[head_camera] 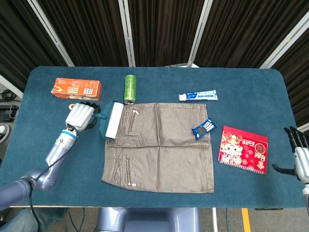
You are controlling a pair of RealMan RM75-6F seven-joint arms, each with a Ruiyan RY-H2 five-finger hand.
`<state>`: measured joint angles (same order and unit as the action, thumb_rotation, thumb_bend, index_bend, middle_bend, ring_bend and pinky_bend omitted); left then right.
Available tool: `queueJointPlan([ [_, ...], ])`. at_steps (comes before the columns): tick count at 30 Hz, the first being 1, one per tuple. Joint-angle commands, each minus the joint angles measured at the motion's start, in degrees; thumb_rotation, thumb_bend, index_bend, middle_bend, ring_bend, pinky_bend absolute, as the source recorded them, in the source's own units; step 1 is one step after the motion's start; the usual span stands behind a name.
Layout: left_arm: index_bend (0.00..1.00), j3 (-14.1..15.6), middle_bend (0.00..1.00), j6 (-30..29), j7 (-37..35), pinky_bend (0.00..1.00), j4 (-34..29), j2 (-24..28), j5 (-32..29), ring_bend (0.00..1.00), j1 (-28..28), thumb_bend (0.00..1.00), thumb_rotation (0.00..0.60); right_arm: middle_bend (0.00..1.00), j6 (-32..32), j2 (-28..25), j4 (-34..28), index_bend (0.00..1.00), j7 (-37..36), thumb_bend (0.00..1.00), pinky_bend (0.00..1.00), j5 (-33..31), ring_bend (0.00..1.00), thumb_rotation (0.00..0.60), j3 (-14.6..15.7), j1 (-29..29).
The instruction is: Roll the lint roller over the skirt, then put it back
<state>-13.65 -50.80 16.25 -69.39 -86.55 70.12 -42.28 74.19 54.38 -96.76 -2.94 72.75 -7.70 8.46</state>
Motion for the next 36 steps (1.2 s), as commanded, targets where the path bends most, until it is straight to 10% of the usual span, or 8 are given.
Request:
queueJointPlan([
  [1, 0.56, -0.3, 0.42, 1.4, 3.2, 0.44, -0.6, -1.2, -2.2, 0.37, -1.6, 0.72, 0.6, 0.0, -0.6, -0.1, 0.5, 0.0, -0.6, 0.0, 0.0, -0.6, 0.0, 0.6, -0.2, 0.2],
  [36, 0.59, -0.4, 0.44, 2.0, 32.5, 0.46, -6.1, -14.4, -19.8, 0.39, -18.2, 0.76, 0.6, 0.0, -1.7, -2.4, 2.2, 0.0, -8.5, 0.0, 0.0, -1.0, 0.0, 0.6, -1.1, -0.5],
])
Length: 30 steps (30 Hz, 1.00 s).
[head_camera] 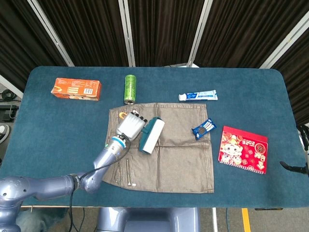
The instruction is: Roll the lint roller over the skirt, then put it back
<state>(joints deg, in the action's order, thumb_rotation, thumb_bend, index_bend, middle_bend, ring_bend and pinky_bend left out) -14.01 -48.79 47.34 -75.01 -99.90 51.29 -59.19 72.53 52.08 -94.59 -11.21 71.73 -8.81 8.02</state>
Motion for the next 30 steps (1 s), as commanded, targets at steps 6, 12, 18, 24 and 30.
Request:
queueJointPlan([
  [6, 0.6, -0.5, 0.44, -0.8, 6.2, 0.46, -1.3, -4.7, -4.7, 0.39, -5.2, 0.76, 0.6, 0.0, 0.2, -0.4, 0.4, 0.0, -1.4, 0.0, 0.0, 0.0, 0.0, 0.6, -0.1, -0.3],
  [12, 0.6, -0.4, 0.44, -2.4, 9.4, 0.46, -2.4, -6.2, -7.0, 0.39, -8.0, 0.76, 0.6, 0.0, 0.5, -0.6, 0.7, 0.0, -2.1, 0.0, 0.0, 0.1, 0.0, 0.6, -0.2, -0.6],
  [18, 0.6, 1.1, 0.44, -3.5, 12.4, 0.46, -3.6, -5.1, -10.3, 0.39, -9.0, 0.76, 0.6, 0.0, 0.9, -0.8, 0.8, 0.0, -2.4, 0.0, 0.0, 0.4, 0.0, 0.6, -0.1, -0.9],
  [24, 0.6, 3.0, 0.44, -4.4, 13.1, 0.46, -4.7, -1.5, -12.7, 0.39, -8.3, 0.77, 0.6, 0.0, 1.0, -0.7, 0.7, 0.0, -2.1, 0.0, 0.0, 0.5, 0.0, 0.6, -0.1, -1.0],
  [30, 0.6, 5.3, 0.44, -4.4, 11.5, 0.46, -4.2, 2.2, -13.6, 0.39, -6.3, 0.77, 0.6, 0.0, 1.0, -0.5, 0.6, 0.0, -1.4, 0.0, 0.0, 0.4, 0.0, 0.6, -0.1, -0.9],
])
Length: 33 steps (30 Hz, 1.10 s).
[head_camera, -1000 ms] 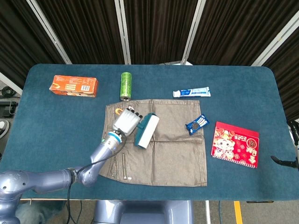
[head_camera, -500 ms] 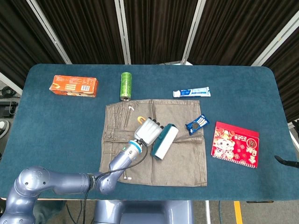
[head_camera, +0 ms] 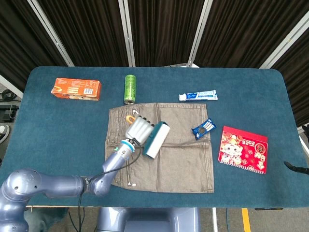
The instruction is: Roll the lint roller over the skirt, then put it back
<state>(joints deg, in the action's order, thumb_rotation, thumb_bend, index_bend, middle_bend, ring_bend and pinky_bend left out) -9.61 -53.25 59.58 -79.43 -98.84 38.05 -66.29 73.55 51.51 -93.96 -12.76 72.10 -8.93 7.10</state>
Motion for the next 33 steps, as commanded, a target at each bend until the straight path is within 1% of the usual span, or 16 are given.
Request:
queueJointPlan([
  [1, 0.61, 1.3, 0.44, 0.2, -1.1, 0.46, 0.5, 1.7, -0.4, 0.39, 1.1, 0.77, 0.6, 0.0, 0.0, 0.1, -0.1, 0.0, 0.3, 0.0, 0.0, 0.0, 0.0, 0.6, 0.0, 0.1],
  [11, 0.61, 5.1, 0.44, 1.8, -6.5, 0.46, 3.1, 6.7, 0.7, 0.39, 5.1, 0.78, 0.6, 0.0, 0.3, 0.4, -1.0, 0.0, 2.2, 0.0, 0.0, 0.0, 0.0, 0.6, 0.1, 0.2],
  [16, 0.6, 6.1, 0.44, 2.3, -8.6, 0.46, 4.4, 8.7, 1.6, 0.39, 6.5, 0.78, 0.6, 0.0, 0.3, 0.6, -1.3, 0.0, 2.9, 0.0, 0.0, 0.0, 0.0, 0.6, 0.2, 0.3],
  [25, 0.61, 6.8, 0.44, 2.9, -10.6, 0.46, 5.7, 10.2, 2.1, 0.39, 7.9, 0.78, 0.6, 0.0, 0.2, 0.5, -1.5, 0.0, 3.2, 0.0, 0.0, -0.1, 0.0, 0.6, 0.1, 0.3],
  [33, 0.61, 6.1, 0.44, 2.5, -8.9, 0.46, 4.4, 8.0, 2.9, 0.39, 6.3, 0.78, 0.6, 0.0, 0.2, 0.2, -1.4, 0.0, 2.3, 0.0, 0.0, -0.3, 0.0, 0.6, 0.0, 0.2],
])
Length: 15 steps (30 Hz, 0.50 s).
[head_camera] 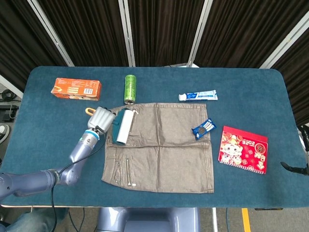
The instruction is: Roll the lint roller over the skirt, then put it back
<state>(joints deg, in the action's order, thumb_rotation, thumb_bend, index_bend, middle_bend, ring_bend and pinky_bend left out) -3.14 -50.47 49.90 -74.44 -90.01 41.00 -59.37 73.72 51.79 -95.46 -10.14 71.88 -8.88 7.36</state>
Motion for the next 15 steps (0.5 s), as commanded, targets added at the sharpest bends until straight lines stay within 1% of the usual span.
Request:
queueJointPlan([
  [1, 0.61, -0.5, 0.44, -0.5, 1.3, 0.46, -0.8, -1.2, -0.1, 0.39, -1.0, 0.78, 0.6, 0.0, 0.0, -0.1, 0.1, 0.0, -0.5, 0.0, 0.0, -0.1, 0.0, 0.6, -0.1, -0.1],
  [5, 0.61, -1.9, 0.44, -1.2, 3.3, 0.46, -2.9, -3.4, -1.1, 0.39, -2.8, 0.78, 0.6, 0.0, -0.2, -0.3, 0.2, 0.0, -1.2, 0.0, 0.0, 0.0, 0.0, 0.6, -0.1, -0.1],
  [15, 0.61, -4.6, 0.44, -4.1, 12.4, 0.46, -5.9, -10.8, -5.9, 0.39, -9.6, 0.78, 0.6, 0.0, 0.0, -0.9, 0.5, 0.0, -3.1, 0.0, 0.0, 0.2, 0.0, 0.6, -0.2, -0.5],
])
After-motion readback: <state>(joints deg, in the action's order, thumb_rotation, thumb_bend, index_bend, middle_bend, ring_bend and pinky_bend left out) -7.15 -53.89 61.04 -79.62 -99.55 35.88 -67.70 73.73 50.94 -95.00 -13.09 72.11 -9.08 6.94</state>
